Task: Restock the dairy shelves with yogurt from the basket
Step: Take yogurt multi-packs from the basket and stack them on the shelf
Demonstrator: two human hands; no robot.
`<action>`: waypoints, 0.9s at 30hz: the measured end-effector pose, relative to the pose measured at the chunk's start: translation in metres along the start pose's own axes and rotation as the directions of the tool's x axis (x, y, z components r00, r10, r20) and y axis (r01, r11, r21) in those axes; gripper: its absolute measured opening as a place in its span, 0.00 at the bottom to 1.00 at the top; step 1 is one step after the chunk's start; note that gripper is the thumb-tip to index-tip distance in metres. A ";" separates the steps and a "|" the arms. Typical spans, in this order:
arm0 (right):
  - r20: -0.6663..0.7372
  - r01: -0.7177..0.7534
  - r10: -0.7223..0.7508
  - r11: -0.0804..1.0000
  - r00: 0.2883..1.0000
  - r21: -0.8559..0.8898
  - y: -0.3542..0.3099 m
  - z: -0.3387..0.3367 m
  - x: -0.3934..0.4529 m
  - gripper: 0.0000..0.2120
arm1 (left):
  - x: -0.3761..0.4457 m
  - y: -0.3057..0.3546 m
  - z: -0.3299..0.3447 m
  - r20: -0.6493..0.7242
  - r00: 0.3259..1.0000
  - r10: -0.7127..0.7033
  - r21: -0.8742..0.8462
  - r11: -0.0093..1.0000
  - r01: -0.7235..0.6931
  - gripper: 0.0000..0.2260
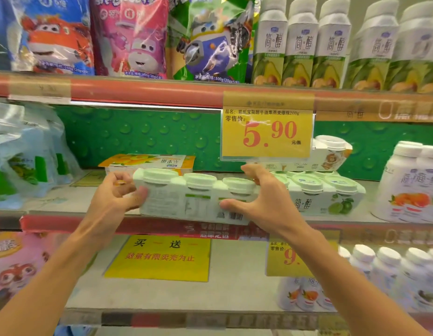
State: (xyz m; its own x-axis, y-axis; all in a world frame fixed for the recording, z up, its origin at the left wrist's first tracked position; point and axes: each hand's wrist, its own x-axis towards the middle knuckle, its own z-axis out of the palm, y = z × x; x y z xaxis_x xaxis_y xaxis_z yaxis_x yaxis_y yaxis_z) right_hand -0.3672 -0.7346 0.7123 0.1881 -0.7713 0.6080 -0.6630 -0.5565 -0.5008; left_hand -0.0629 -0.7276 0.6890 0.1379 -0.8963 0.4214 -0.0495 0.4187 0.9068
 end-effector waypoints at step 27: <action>0.135 0.105 -0.056 0.913 0.989 -0.394 0.045 -0.170 -0.036 0.39 | -0.009 -0.028 0.118 0.463 0.886 0.039 0.864 0.202 -0.461 0.41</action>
State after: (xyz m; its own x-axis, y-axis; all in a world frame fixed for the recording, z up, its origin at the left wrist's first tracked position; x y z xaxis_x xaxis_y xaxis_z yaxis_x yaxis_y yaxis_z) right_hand -0.5270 -0.6799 0.7724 0.3209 -0.7735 0.5466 -0.8710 -0.4676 -0.1504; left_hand -0.1794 -0.7487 0.6619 -0.3376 -0.8452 0.4144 -0.9285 0.3714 0.0011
